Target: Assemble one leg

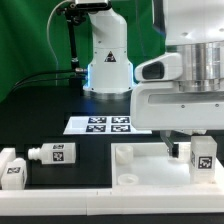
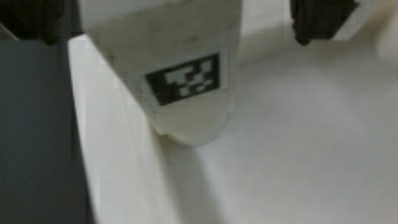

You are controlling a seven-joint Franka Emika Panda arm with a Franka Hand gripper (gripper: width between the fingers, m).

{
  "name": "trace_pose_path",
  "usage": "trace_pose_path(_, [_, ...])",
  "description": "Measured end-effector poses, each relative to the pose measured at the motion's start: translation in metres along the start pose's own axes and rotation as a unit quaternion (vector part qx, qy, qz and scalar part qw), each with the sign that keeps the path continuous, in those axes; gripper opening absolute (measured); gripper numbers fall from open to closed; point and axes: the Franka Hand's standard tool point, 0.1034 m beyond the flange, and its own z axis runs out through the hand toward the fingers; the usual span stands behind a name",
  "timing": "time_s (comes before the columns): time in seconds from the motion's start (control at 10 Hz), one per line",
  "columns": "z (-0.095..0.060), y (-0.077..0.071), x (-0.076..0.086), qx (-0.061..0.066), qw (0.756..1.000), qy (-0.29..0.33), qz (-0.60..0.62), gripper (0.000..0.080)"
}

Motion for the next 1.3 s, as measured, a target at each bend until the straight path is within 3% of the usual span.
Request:
trace_pose_path(0.2, [0.0010,0.0015,-0.0004,-0.001,1.000,-0.001,0.022,0.0648])
trace_pose_path(0.5, [0.0012,0.0014,-0.0006,-0.001,0.995,-0.001,0.098,0.0282])
trace_pose_path(0.7, [0.0014,0.0022,-0.0006,-0.002,0.982,-0.001,0.191,0.0284])
trace_pose_path(0.9, [0.0012,0.0035,-0.0010,-0.006,0.952,-0.002,0.307,0.0284])
trace_pose_path(1.0, [0.0009,0.0036,-0.0021,-0.010,0.920,-0.006,0.392,0.0284])
trace_pose_path(1.1, [0.0013,0.0036,-0.0014,-0.012,0.873,-0.012,0.488,0.0284])
trace_pose_path(1.3, [0.0021,0.0026,-0.0019,-0.002,0.759,-0.032,0.650,0.0284])
